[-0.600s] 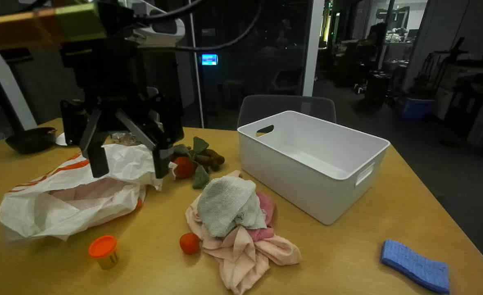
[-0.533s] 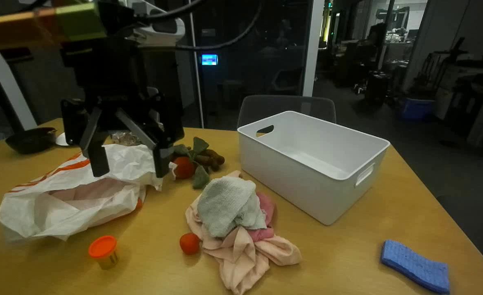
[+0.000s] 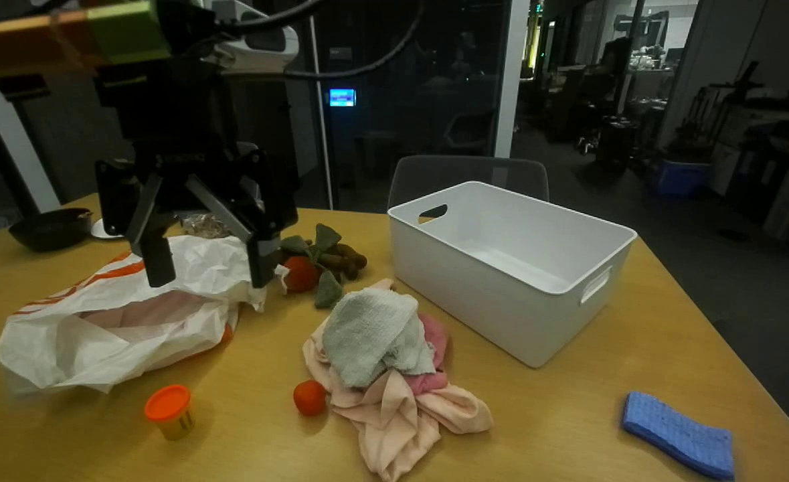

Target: Put the orange bottle and two of the plush toys into the carrier bag

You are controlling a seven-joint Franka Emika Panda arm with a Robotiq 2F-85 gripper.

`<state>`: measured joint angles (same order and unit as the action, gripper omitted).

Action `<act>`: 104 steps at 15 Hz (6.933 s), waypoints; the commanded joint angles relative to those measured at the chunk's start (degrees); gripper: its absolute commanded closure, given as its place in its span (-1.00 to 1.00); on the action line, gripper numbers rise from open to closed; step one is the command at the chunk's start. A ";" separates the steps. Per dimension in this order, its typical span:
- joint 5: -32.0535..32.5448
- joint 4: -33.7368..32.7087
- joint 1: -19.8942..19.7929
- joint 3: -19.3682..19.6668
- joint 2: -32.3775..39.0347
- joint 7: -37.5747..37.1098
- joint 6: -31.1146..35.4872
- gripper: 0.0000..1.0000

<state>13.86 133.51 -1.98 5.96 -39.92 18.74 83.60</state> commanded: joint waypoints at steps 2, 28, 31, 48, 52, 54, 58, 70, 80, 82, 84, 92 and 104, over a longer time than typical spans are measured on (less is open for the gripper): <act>-4.77 3.96 5.59 0.83 0.45 3.17 4.20 -1.00; -15.76 22.75 15.61 -2.93 19.58 15.35 35.21 -1.00; -16.25 22.03 15.17 -4.23 21.74 15.98 36.49 -0.62; -1.97 12.76 15.13 -13.43 15.73 6.26 33.09 0.55; -0.50 8.82 17.63 -16.79 16.73 5.61 33.23 0.55; -1.63 7.43 18.81 -17.38 18.93 6.48 33.46 0.55; -6.75 5.37 21.96 -17.28 23.96 10.23 33.52 0.55; -20.27 -0.80 21.78 -18.00 37.12 30.49 34.06 0.55; -7.06 0.03 18.27 -18.39 32.83 21.99 31.03 -1.00; -3.05 0.81 17.06 -17.80 29.89 16.92 28.63 -1.00; -1.82 1.77 15.62 -16.78 27.27 12.84 25.52 -1.00; -1.40 9.23 8.52 -9.45 23.51 2.74 23.71 -1.00; 4.49 10.61 0.73 -5.31 32.64 -13.00 37.92 -1.00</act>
<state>16.28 144.63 -0.45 0.58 -10.01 9.34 118.44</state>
